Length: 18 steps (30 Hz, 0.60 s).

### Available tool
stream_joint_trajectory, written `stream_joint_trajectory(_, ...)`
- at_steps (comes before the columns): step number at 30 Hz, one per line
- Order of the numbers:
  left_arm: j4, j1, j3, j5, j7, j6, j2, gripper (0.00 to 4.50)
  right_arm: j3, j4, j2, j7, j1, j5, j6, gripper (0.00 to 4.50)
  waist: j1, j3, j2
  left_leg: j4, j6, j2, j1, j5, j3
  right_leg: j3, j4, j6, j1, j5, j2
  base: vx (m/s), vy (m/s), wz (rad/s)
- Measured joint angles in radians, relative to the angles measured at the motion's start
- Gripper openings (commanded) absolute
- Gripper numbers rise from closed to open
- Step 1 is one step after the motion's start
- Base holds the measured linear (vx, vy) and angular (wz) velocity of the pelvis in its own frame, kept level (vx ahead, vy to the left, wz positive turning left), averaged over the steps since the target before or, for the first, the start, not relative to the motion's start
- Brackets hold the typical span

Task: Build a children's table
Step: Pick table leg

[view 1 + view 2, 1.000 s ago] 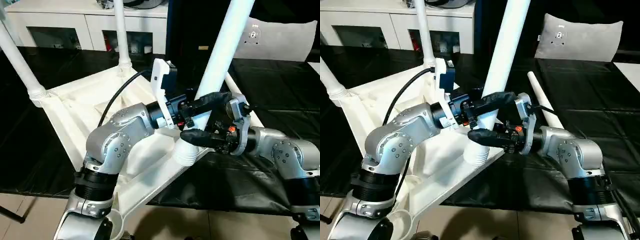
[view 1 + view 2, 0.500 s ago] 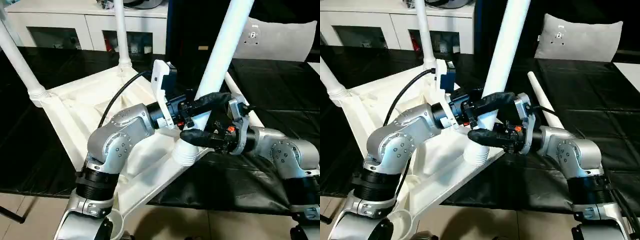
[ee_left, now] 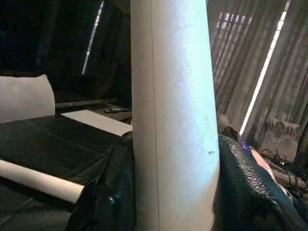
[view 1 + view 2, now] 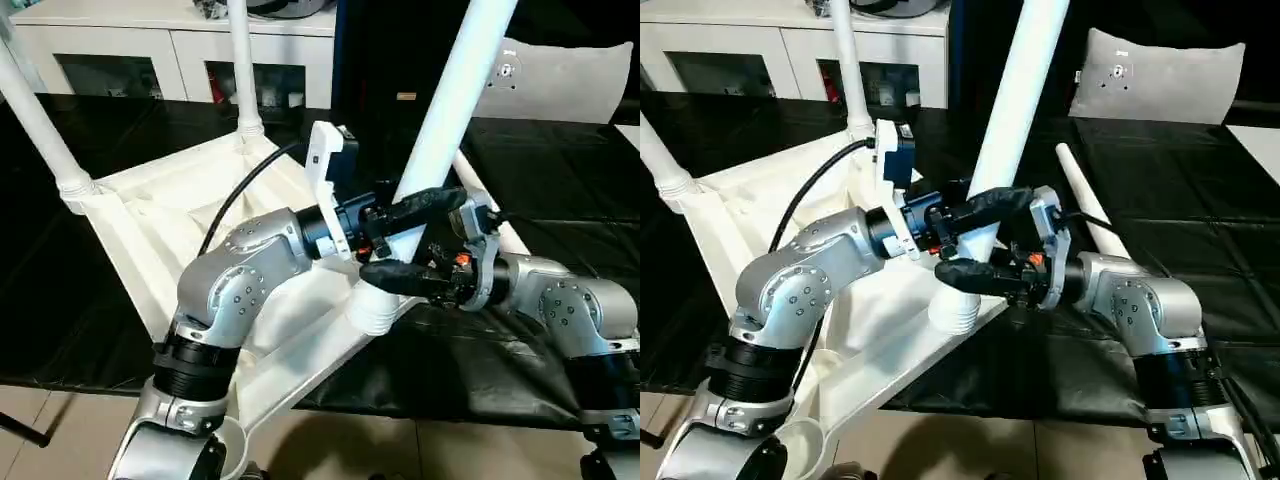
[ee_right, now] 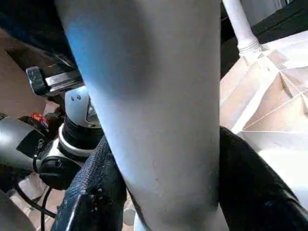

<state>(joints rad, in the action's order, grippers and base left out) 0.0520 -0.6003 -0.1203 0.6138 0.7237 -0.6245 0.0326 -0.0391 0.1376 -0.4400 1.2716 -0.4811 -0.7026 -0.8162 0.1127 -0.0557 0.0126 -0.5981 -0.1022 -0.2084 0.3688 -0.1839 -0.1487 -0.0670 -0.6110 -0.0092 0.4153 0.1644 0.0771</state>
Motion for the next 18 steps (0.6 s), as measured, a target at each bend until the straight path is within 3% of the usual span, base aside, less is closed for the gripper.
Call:
stream_joint_trajectory(5,-0.010,0.000,0.011,0.004,-0.018,-0.014,-0.005,1.86,-0.005,0.000,0.000,-0.022,0.000,0.011,0.001,2.07,0.000,0.000,0.000,-0.001,0.000,0.000,0.000,0.000,0.000,0.000,0.000,0.000,0.000,0.000,0.000,0.000,0.000,0.00)
stream_joint_trajectory(6,-0.011,0.001,0.021,0.015,-0.020,-0.029,-0.011,2.56,-0.005,-0.003,0.000,-0.022,0.001,0.011,0.002,2.04,0.000,0.000,0.000,-0.001,0.000,0.000,0.000,0.000,0.000,0.000,0.000,0.001,0.000,0.000,0.000,0.000,0.000,0.00)
stream_joint_trajectory(8,-0.008,0.003,0.037,0.054,-0.019,-0.057,-0.019,2.56,-0.008,-0.019,0.006,-0.024,0.003,0.010,0.003,2.03,-0.001,0.000,0.000,-0.001,0.000,0.000,0.000,0.000,0.000,0.000,0.000,0.000,0.000,0.000,0.000,0.000,0.000,0.00)
stream_joint_trajectory(12,0.024,0.020,0.061,0.119,-0.010,-0.106,-0.019,3.03,-0.010,-0.049,0.025,-0.026,0.018,0.008,0.018,1.96,0.000,0.000,0.000,-0.001,0.000,0.000,0.000,0.000,0.000,0.000,0.000,-0.001,0.000,-0.001,0.000,0.000,0.000,0.00)
stream_joint_trajectory(15,0.049,0.034,0.032,0.115,0.005,-0.111,0.007,3.32,-0.020,-0.061,0.030,-0.030,0.038,0.010,0.021,1.96,0.000,0.000,0.000,-0.001,0.000,0.000,-0.001,0.000,0.000,0.000,0.000,0.001,-0.001,0.000,0.000,0.000,0.000,0.00)
stream_joint_trajectory(18,0.062,0.046,-0.014,0.055,0.008,-0.106,0.034,3.51,-0.030,-0.066,0.043,-0.062,0.066,0.026,0.024,1.96,0.000,0.000,0.000,-0.001,0.000,0.000,-0.001,0.000,0.000,0.000,0.000,0.003,-0.001,0.001,0.000,0.000,0.000,0.00)
